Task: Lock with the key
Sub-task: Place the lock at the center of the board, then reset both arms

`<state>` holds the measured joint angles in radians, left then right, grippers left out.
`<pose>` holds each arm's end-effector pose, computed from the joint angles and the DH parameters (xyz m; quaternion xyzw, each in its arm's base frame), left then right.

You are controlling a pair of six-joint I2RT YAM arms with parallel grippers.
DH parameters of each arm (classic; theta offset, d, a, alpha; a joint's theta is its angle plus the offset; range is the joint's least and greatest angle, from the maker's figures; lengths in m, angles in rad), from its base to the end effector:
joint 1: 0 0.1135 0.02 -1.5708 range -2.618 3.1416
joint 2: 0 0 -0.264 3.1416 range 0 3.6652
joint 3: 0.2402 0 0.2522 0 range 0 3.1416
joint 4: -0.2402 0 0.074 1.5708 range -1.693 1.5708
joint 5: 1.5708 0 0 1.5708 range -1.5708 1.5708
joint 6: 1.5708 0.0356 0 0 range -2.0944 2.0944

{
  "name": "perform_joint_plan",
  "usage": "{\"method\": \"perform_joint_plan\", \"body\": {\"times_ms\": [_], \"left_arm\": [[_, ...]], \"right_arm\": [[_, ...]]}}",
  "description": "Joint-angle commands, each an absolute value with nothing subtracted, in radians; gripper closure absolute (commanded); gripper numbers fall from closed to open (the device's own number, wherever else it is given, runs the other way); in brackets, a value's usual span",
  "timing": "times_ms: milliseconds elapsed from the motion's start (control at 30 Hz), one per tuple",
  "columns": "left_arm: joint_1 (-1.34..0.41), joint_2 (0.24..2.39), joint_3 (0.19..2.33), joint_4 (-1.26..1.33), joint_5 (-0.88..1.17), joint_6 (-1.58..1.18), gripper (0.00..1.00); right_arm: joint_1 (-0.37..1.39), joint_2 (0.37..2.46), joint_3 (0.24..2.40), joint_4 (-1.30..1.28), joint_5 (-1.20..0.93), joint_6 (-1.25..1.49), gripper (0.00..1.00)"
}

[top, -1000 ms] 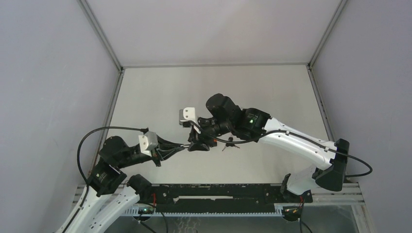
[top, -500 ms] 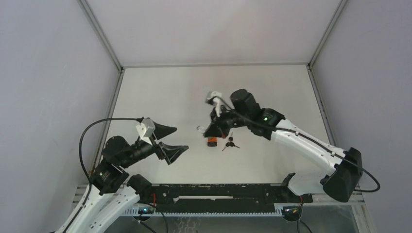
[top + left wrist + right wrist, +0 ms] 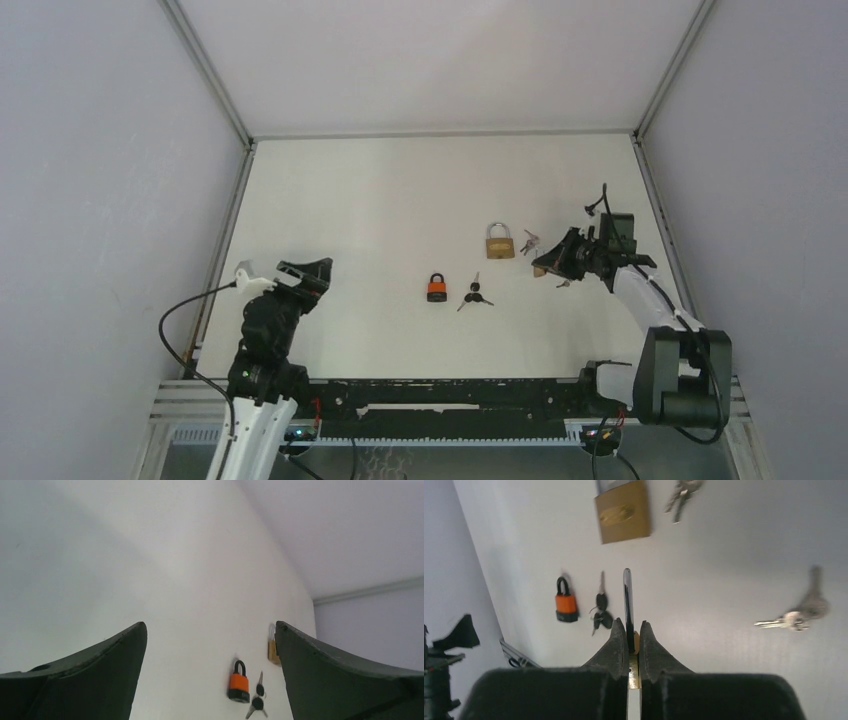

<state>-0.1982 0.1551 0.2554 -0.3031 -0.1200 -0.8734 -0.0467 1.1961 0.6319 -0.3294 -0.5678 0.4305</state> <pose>0.1028 -0.0163 0.2165 -0.2920 0.7174 -0.2821 0.5661 0.2283 0.0085 0.1978 0.1236 0.9018 0.3202 0.2626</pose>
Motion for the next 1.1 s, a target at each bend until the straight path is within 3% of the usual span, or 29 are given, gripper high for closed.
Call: {"method": "perform_joint_plan", "body": {"times_ms": [0,367,433,667,800,933,1067], "left_arm": [[-0.087,0.097,0.184,-0.277,-0.099,-1.126,0.0],[-0.077,-0.012,0.147,-0.275,-0.17,-1.091,0.0],[-0.077,-0.028,0.148,-0.28,-0.172,-1.092,0.0],[-0.078,-0.059,0.147,-0.281,-0.186,-1.09,0.0],[-0.076,-0.062,0.149,-0.283,-0.199,-1.079,0.0],[-0.073,-0.057,0.16,-0.288,-0.211,-1.058,0.0],[-0.063,-0.036,0.182,-0.278,-0.23,-1.028,0.0]], "right_arm": [[-0.14,1.304,0.627,-0.269,-0.604,0.404,1.0],[-0.211,1.503,0.603,-0.279,-0.59,0.368,1.0],[-0.224,1.506,0.603,-0.282,-0.574,0.378,0.9],[-0.241,1.467,0.627,-0.38,-0.494,0.358,0.24],[-0.218,1.314,0.68,-0.47,-0.365,0.369,0.02],[-0.183,1.129,0.773,-0.579,-0.151,0.356,0.01],[-0.136,0.97,0.831,-0.592,-0.164,0.289,0.01]]}}
